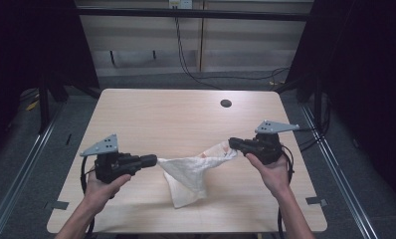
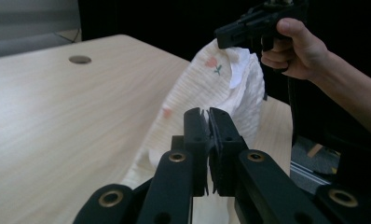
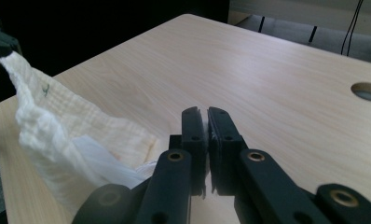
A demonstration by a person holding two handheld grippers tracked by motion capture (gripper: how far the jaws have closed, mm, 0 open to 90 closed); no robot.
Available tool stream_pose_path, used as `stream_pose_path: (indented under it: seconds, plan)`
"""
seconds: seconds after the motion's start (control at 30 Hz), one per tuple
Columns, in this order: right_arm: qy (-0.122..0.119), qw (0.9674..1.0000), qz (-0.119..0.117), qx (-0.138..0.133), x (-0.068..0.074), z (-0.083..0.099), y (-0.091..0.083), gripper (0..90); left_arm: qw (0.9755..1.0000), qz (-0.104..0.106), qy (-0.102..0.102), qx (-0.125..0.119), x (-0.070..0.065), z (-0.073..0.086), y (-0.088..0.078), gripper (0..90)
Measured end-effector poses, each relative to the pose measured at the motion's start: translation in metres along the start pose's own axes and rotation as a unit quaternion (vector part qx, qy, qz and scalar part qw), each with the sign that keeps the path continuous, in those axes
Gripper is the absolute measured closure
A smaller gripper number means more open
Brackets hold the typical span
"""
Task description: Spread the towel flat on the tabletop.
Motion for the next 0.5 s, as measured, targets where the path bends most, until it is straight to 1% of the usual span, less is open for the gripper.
stream_pose_path:
  seconds: [0.03, 0.07, 0.1, 0.13, 0.17, 0.27, 0.3, 0.33, 0.37, 0.5]
  plan:
    - [-0.002, 1.0000, 0.001, -0.002, 0.001, -0.004, -0.001, 86.3, 1.0000, -0.003, 0.003, -0.003, 0.002, -0.005, -0.004, 86.8]
    - [-0.006, 0.9999, 0.002, -0.011, 0.004, -0.010, -0.002, 86.4, 0.9999, -0.009, 0.006, -0.006, 0.004, -0.008, -0.006, 86.8]
    - [-0.006, 0.9999, 0.002, -0.011, 0.004, -0.010, -0.002, 86.4, 0.9999, -0.009, 0.006, -0.006, 0.004, -0.008, -0.006, 86.8]
    - [-0.008, 0.9998, 0.003, -0.017, 0.006, -0.015, -0.003, 86.4, 0.9999, -0.010, 0.004, -0.011, 0.006, -0.012, -0.009, 86.8]
    - [-0.013, 0.9996, 0.000, -0.026, 0.008, -0.025, -0.003, 86.4, 0.9998, -0.015, 0.003, -0.014, 0.010, -0.017, -0.011, 86.8]
    - [-0.018, 0.9994, -0.001, -0.029, 0.007, -0.035, -0.002, 86.4, 0.9997, -0.020, 0.000, -0.016, 0.016, -0.025, -0.013, 86.8]
    - [-0.018, 0.9994, 0.000, -0.030, 0.006, -0.037, -0.002, 86.4, 0.9996, -0.025, 0.001, -0.017, 0.018, -0.028, -0.013, 86.8]
    - [-0.017, 0.9994, 0.001, -0.029, 0.005, -0.041, -0.002, 86.4, 0.9995, -0.025, 0.002, -0.018, 0.018, -0.031, -0.013, 86.8]
    - [-0.017, 0.9994, 0.002, -0.029, 0.004, -0.044, -0.002, 86.4, 0.9994, -0.027, -0.002, -0.023, 0.018, -0.034, -0.013, 86.8]
    - [-0.015, 0.9991, 0.005, -0.040, 0.000, -0.057, -0.005, 86.4, 0.9989, -0.034, -0.003, -0.032, 0.022, -0.044, -0.013, 86.8]
Point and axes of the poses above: each handheld gripper's, and its own axes: y roughly forward along the jaws, z roughly out of its underside, x roughly to its left, the point moved 3 cm from there along y, roughly forward along the jaws, and after that the axes turned 13 degrees about -z, right-handed, at the moved point
